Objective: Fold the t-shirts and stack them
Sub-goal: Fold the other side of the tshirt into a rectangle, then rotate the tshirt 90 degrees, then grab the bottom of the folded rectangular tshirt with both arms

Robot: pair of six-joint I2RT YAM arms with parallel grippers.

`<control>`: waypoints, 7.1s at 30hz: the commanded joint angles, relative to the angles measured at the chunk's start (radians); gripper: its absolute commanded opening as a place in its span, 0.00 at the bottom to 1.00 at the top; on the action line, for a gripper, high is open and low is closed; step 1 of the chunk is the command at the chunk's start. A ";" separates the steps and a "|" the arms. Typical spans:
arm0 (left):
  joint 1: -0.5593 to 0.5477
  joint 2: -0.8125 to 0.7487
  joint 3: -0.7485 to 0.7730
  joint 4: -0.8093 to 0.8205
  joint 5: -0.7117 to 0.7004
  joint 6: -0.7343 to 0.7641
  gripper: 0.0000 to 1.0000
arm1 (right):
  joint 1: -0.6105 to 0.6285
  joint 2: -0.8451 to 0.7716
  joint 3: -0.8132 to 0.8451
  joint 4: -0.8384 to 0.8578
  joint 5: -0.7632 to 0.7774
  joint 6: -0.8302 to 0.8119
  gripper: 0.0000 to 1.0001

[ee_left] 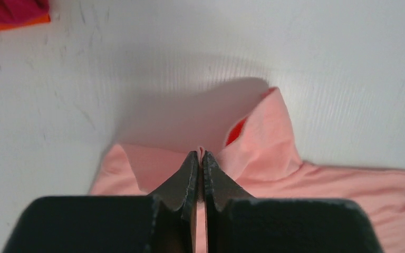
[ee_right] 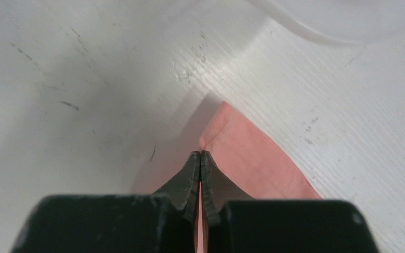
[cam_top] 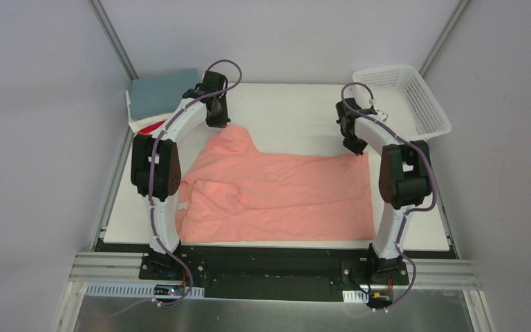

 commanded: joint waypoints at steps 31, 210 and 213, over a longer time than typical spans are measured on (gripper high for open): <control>-0.165 -1.341 -1.055 0.054 -0.079 -0.292 0.00 | 0.069 -0.725 -0.490 0.000 -0.072 -0.059 0.00; -0.304 -0.344 -0.230 0.317 0.337 -0.203 0.99 | 0.492 -1.163 -0.886 0.084 -0.632 0.026 0.99; -0.374 -0.551 -0.550 0.316 0.124 -0.303 0.99 | 0.477 -1.180 -0.912 0.016 -0.611 0.061 0.99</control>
